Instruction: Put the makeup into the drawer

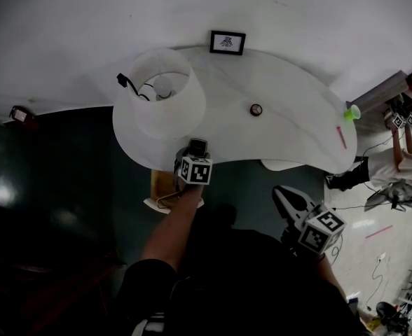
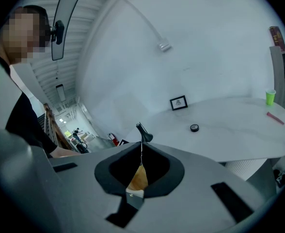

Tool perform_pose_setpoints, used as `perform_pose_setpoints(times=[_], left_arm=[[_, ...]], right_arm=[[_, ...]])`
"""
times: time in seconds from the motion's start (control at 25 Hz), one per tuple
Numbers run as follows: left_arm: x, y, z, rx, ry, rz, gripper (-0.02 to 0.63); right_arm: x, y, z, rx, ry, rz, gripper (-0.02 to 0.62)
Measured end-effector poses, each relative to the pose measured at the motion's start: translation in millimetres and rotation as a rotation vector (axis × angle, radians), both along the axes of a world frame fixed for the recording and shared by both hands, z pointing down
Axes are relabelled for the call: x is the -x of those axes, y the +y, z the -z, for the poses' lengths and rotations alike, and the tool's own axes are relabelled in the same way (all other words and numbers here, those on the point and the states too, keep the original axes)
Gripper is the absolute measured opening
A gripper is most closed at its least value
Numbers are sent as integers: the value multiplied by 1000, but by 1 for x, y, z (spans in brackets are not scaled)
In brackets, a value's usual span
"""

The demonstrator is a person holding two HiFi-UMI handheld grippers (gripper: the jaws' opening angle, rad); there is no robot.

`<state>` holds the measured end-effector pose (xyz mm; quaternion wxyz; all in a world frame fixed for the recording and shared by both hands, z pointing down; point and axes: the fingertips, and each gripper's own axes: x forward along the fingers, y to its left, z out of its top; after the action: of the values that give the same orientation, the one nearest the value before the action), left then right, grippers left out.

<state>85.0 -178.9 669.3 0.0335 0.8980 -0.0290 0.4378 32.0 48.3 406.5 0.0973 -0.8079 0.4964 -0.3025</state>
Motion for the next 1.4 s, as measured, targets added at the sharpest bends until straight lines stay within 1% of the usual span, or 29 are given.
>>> perform_pose_setpoints(times=[0.08,0.16,0.24,0.4,0.52,0.6,0.76,0.92,1.12,1.28,1.4], left_arm=[[2,0,0,11,-5,1,318],[4,-1,1,20,0,7,318],[7,-3,4,27,16,20,317],[15,-6,16,43,53,31,316],[21,-6,22,52,72,33,316],[24,-7,27,56,86,36,316],[29,-9,40,53,114,32,316],[36,-13,46,46,126,28,316],[40,-20,52,48,141,44,316],[47,-19,61,47,161,38,316],[57,-18,64,42,166,29,316]], right_arm=[[1,1,-3,23,15,13,17],[2,-1,-1,13,3,4,17],[2,-4,2,-9,-12,-6,17],[2,-2,-3,28,14,20,17],[3,-10,-1,3,-4,19,17],[4,-13,-3,4,-5,30,17],[6,-22,-7,21,6,64,17],[8,-34,-3,-4,-16,75,17],[11,-45,-2,-4,-19,103,17],[12,-48,-2,-10,-25,101,17],[14,-49,-8,4,-24,110,17]])
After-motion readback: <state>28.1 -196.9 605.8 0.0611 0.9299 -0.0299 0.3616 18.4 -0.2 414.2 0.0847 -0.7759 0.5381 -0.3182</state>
